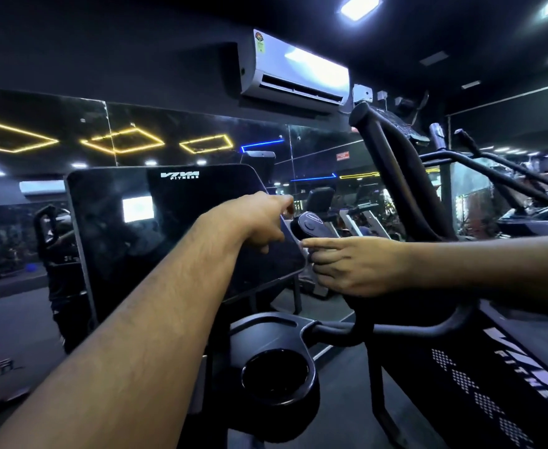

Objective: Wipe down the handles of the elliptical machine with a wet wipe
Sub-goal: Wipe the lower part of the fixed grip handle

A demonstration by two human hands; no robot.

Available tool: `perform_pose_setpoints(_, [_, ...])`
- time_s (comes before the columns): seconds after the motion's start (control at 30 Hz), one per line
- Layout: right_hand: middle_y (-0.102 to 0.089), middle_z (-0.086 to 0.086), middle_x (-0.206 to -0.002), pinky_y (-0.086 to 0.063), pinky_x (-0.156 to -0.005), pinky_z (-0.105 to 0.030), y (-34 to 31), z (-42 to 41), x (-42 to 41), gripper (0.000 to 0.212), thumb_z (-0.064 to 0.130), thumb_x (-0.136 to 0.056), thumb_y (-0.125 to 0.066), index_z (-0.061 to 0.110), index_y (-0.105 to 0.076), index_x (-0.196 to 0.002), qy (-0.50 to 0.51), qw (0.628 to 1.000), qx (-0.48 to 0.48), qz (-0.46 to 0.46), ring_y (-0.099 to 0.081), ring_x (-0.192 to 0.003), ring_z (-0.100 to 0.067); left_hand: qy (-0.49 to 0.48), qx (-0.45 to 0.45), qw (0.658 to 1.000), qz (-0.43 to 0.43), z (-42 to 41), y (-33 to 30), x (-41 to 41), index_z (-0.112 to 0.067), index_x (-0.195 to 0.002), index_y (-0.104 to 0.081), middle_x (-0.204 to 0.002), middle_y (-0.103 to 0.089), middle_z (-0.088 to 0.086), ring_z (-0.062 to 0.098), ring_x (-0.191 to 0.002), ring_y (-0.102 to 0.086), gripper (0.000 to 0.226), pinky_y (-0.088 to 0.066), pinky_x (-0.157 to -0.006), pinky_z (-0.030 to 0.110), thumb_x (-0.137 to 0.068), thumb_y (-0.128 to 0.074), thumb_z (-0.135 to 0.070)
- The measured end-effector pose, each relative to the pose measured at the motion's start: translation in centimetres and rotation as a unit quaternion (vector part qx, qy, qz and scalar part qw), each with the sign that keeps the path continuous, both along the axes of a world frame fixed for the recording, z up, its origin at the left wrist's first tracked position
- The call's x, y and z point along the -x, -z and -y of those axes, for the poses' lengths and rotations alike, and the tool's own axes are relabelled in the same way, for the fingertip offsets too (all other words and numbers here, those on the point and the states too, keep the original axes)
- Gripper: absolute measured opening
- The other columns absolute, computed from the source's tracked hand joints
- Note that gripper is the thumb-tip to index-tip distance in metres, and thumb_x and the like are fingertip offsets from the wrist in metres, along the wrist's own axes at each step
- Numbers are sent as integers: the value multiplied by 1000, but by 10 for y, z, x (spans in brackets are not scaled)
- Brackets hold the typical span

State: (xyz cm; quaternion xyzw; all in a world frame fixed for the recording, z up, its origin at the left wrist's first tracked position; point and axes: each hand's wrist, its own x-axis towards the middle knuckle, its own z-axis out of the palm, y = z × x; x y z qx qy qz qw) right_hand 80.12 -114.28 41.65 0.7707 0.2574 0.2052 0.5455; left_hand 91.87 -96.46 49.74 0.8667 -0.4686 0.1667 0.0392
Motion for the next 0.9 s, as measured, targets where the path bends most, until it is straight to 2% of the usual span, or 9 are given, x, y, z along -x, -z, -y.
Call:
perform_pose_setpoints(0.17, [-59,-3,-140,-37,-115,-31,12,28,33,37,10,-102,-43,10,-62,-133,-63,953,-294,-37,-48,-136,-19,51,-19,998,16,-4,-2,14,-28,-141,-54,-119,-69,1,18,-88,-66,52,-59,-84,34,-94,-73,-17])
perform_pose_setpoints(0.23, [-62,-5,-136,-44,-110,-34,30,26,33,44,-2,-91,-49,7,-64,-132,-130,862,-486,66,-55,-129,-19,55,-22,998,15,-5,-2,20,-26,-145,-52,-125,-68,4,21,-94,-66,55,-57,-84,33,-95,-73,-19])
perform_pose_setpoints(0.33, [-69,-6,-123,-50,-104,-36,48,2,18,40,6,-95,-42,4,-68,-124,-206,666,-670,254,-63,-116,-16,58,-29,997,36,-7,-3,24,-22,-151,-48,-131,-66,3,14,-91,-56,57,-46,-81,24,-98,-69,-20])
perform_pose_setpoints(0.4, [-67,-10,-126,-49,-104,-39,57,-18,-2,39,14,-100,-40,3,-64,-129,-197,603,-721,279,-61,-118,-18,59,-35,997,43,-6,-4,26,-23,-153,-45,-134,-66,3,12,-90,-53,60,-44,-83,22,-98,-70,-21])
perform_pose_setpoints(0.47, [-52,-17,-145,-39,-115,-45,79,-34,-25,48,21,-103,-40,-1,-47,-145,-135,628,-713,281,-48,-136,-26,55,-40,997,36,-5,-4,26,-25,-154,-44,-133,-66,3,12,-87,-56,63,-47,-85,25,-97,-71,-22])
perform_pose_setpoints(0.57, [-11,-22,-166,-16,-127,-43,109,-39,-38,73,34,-103,-41,-2,-11,-159,-5,739,-595,314,-13,-155,-33,47,-48,997,29,-3,-2,22,-26,-155,-43,-136,-64,2,12,-84,-56,65,-48,-85,27,-97,-72,-23])
perform_pose_setpoints(0.7, [-1,-24,-167,-20,-125,-48,136,-31,-18,85,35,-97,-49,-4,-6,-159,68,788,-531,305,-5,-156,-37,57,-47,997,28,-1,-2,21,-25,-155,-43,-133,-65,3,14,-86,-59,64,-49,-82,26,-97,-71,-22])
perform_pose_setpoints(0.8, [-9,-20,-168,-22,-125,-44,151,-27,-12,87,33,-94,-55,-3,-10,-159,46,754,-585,294,-11,-156,-30,58,-49,997,21,0,-1,21,-25,-153,-45,-115,-65,-2,15,-87,-61,63,-53,-86,31,-97,-72,-21])
perform_pose_setpoints(0.9, [-33,-13,-159,-29,-120,-38,129,-39,-16,78,35,-98,-52,1,-18,-159,13,641,-712,286,-32,-144,-26,57,-48,997,14,0,-1,20,-24,-155,-43,-103,-59,-6,15,-87,-59,65,-50,-84,30,-97,-71,-20])
